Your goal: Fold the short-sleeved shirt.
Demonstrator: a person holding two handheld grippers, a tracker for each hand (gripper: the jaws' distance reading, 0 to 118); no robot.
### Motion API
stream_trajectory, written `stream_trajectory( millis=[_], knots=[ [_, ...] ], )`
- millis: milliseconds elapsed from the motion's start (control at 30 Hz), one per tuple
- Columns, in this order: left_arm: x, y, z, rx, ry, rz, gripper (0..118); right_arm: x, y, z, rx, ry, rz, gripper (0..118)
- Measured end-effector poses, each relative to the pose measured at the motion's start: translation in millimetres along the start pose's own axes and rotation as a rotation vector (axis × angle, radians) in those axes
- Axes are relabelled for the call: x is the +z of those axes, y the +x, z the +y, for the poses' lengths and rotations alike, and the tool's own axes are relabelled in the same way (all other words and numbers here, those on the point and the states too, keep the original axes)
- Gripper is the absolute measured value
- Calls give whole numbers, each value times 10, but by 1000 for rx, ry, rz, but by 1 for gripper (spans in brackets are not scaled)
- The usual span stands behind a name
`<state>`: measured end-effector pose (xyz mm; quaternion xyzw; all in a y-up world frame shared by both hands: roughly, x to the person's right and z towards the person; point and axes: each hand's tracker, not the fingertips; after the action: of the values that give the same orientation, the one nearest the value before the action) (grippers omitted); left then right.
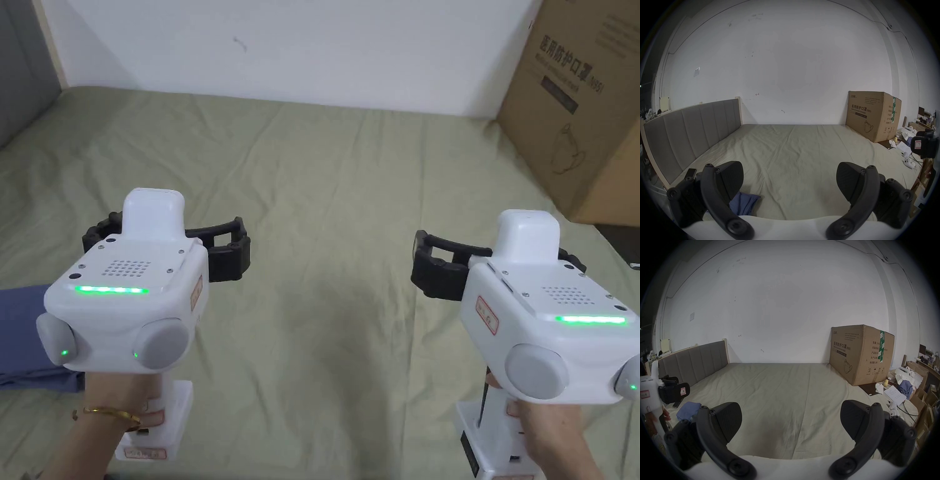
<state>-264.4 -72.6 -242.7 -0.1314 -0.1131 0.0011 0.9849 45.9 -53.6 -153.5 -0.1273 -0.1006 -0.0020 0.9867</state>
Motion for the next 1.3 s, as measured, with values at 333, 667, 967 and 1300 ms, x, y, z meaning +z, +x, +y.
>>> stream_trajectory(
  millis=[333,667,967,1300],
  knots=[
    [5,7,-6,-3,0,2,114,3,-25,-8,4,-3,8,118],
    [4,9,-15,-2,-2,1,114,-1,-29,-14,7,-5,7,118],
    [12,29,-20,-6,4,4,114,8,-46,-22,13,-5,12,118],
    [31,39,-19,-5,8,1,114,10,-74,-5,21,-14,-16,118]
  ],
)
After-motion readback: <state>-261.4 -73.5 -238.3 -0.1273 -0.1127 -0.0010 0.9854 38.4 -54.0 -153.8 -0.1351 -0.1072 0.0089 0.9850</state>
